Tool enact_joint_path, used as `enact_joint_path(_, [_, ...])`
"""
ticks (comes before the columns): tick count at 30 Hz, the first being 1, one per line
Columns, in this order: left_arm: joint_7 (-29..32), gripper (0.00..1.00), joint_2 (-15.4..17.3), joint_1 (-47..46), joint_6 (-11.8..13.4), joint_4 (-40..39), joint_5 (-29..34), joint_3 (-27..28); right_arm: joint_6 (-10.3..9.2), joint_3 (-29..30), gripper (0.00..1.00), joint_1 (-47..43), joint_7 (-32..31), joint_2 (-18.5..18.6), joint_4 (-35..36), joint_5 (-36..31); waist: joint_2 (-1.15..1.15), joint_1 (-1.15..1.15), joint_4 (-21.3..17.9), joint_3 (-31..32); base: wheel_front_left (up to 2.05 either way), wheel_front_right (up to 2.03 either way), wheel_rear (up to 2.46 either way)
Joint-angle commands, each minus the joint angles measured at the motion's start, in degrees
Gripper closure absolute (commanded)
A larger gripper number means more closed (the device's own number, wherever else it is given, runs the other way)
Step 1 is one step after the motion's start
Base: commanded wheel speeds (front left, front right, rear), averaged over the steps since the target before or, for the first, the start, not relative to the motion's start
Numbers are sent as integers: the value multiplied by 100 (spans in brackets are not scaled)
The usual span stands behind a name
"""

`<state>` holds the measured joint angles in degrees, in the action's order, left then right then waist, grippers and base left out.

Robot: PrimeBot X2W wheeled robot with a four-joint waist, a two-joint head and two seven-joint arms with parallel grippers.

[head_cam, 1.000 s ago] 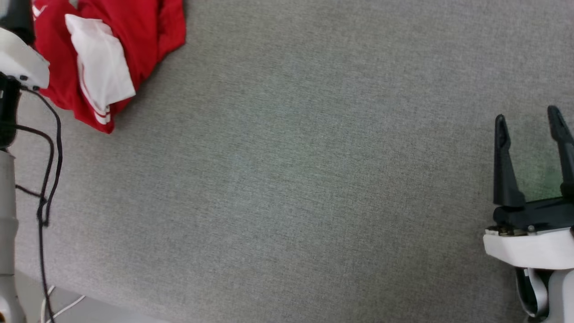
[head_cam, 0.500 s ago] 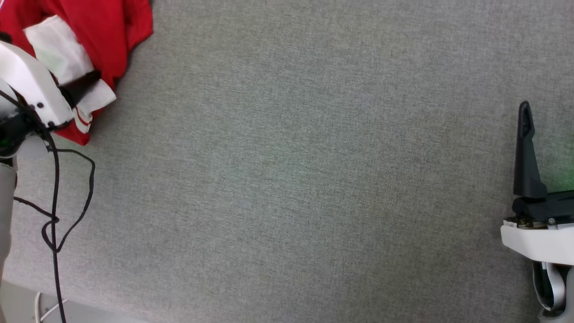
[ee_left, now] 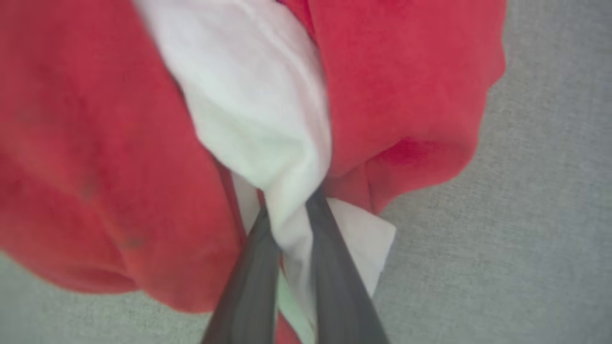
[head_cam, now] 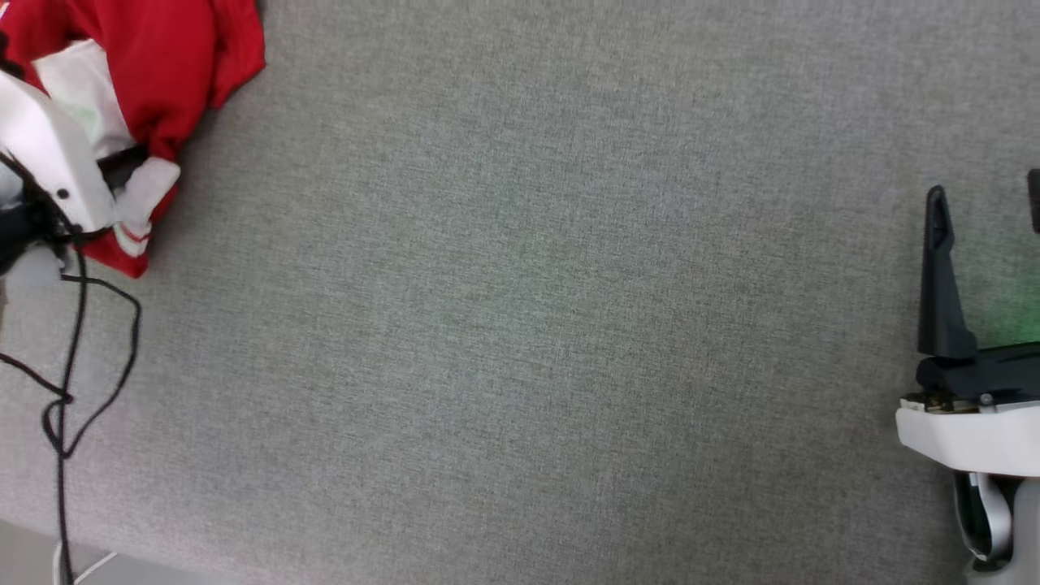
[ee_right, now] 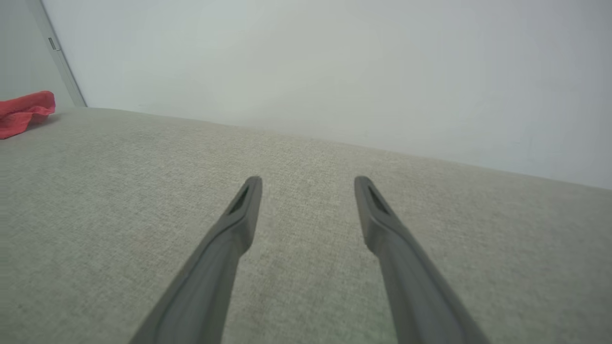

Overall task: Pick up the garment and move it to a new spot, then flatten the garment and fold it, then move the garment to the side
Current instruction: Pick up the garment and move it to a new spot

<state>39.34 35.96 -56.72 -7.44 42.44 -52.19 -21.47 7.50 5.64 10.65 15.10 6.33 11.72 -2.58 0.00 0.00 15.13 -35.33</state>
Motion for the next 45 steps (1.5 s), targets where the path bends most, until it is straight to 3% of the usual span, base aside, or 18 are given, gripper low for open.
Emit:
enact_joint_path(1, [-138, 100, 144, -109, 12, 20, 15, 8, -2, -38, 0, 79, 10, -39, -24, -5, 0, 0, -19, 134, 0, 0, 0])
enact_joint_path(12, [-785, 100, 800, -557, 11, -1020, 99, -659, -2, -161, 0, -108, 10, -279, -286, 125, 0, 0, -234, 1049, 0, 0, 0])
enact_joint_path(19, [-876, 100, 724, -802, 11, -1768, 182, -1315, -2, -208, 0, -205, 11, -345, -380, 188, 0, 0, -458, 1440, 0, 0, 0])
enact_joint_path(25, [-851, 100, 355, -960, 11, -2274, 319, -2047, -2, -200, 0, -272, 10, -354, -466, 428, 0, 0, -815, 1699, 0, 0, 0])
enact_joint_path(35, [-1163, 100, -769, -1141, 11, -2697, 357, -3395, -2, -176, 0, -259, 10, -353, -527, 733, 0, 0, -1650, 1750, 0, 0, 0])
enact_joint_path(45, [-1992, 100, -1999, -856, 11, -2174, 144, -4807, -2, -50, 0, -131, 11, -352, -538, 951, 0, 0, -2167, 1452, 0, 0, 0])
